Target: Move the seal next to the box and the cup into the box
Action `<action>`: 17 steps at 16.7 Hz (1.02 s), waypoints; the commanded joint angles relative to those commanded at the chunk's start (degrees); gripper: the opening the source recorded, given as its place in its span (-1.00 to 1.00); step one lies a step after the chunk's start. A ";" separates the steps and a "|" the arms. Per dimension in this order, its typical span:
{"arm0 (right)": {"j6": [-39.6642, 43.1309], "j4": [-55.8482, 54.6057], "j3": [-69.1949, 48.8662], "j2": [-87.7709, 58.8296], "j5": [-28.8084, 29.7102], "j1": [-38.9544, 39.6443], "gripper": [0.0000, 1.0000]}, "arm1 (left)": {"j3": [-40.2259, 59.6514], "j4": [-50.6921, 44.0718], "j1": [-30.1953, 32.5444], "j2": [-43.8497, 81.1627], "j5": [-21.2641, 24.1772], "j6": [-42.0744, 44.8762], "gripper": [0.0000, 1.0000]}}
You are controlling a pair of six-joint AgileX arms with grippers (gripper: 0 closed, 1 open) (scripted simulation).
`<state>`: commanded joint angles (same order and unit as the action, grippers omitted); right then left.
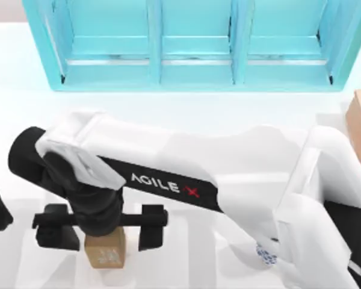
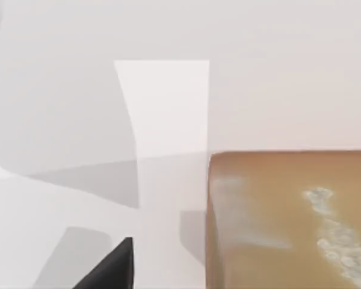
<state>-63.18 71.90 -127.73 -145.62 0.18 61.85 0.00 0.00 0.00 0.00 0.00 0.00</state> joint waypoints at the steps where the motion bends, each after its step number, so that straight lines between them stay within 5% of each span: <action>1: 0.00 0.00 0.00 0.00 0.00 0.00 0.55 | 0.00 0.00 0.00 0.00 0.00 0.00 1.00; 11: 0.00 0.00 0.00 0.00 0.00 0.00 -0.96 | 0.00 0.00 0.00 0.00 0.00 0.00 1.00; 17: 0.00 0.00 0.00 0.00 0.00 0.00 -1.00 | 0.00 0.00 0.00 0.00 0.00 0.00 1.00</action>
<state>-63.18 71.90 -127.73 -145.62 0.18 61.85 0.00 0.00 0.00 0.00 0.00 0.00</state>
